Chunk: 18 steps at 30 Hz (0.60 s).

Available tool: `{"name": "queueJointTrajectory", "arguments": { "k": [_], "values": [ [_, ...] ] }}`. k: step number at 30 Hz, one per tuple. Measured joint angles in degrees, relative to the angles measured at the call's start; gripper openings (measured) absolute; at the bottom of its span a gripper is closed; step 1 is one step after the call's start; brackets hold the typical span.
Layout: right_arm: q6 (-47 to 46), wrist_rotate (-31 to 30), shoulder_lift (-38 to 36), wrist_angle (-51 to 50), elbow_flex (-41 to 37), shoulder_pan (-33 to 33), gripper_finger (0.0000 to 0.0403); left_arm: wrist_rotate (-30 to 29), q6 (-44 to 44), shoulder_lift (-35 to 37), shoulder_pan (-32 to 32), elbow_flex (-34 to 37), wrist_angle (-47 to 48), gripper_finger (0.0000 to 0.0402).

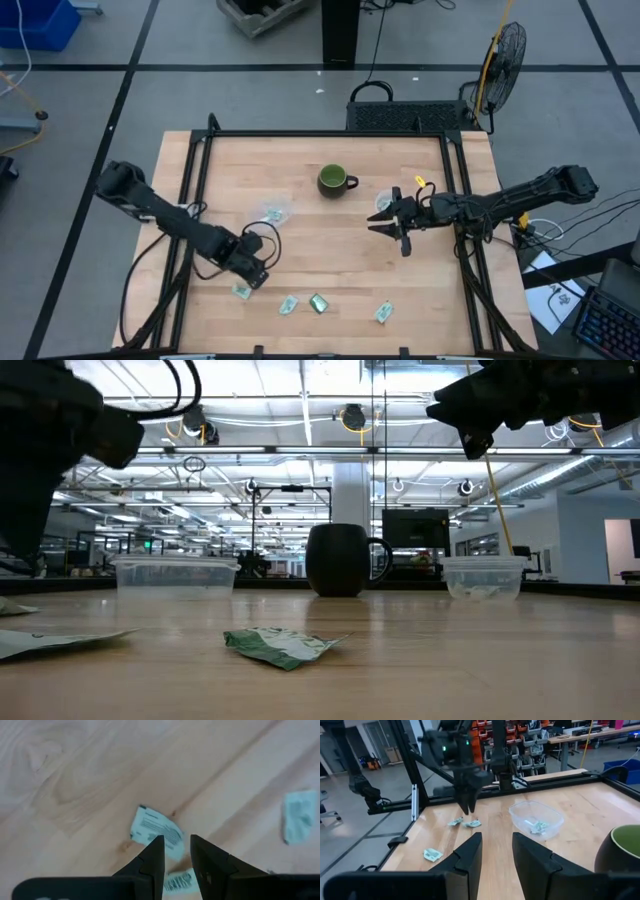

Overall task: Pick and place Stevia / Truvia into bins
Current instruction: Put the green stevia packet into the left transparent container

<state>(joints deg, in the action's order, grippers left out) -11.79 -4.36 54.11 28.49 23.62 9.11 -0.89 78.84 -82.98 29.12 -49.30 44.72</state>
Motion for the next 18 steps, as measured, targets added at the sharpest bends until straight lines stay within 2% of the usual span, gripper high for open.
{"name": "queueJointTrajectory", "arguments": {
  "k": [4, 9, 18],
  "values": [
    [0.0, 0.0, 0.0, 0.0, 0.0, 0.0, 0.01, 0.1, 1.1, -2.8, 0.0, 0.0, 0.1, 0.0097],
    [0.0, 0.0, 0.0, 0.0, 0.0, 0.0, 0.01, 1.9, -1.9, -4.5, -0.1, 0.0, 1.8, 0.0106],
    [0.4, 0.1, 0.0, 0.0, 0.0, 0.0, 0.01, 2.3, -1.0, -4.5, -0.1, 0.0, 2.2, 0.0174]
  ]
}}
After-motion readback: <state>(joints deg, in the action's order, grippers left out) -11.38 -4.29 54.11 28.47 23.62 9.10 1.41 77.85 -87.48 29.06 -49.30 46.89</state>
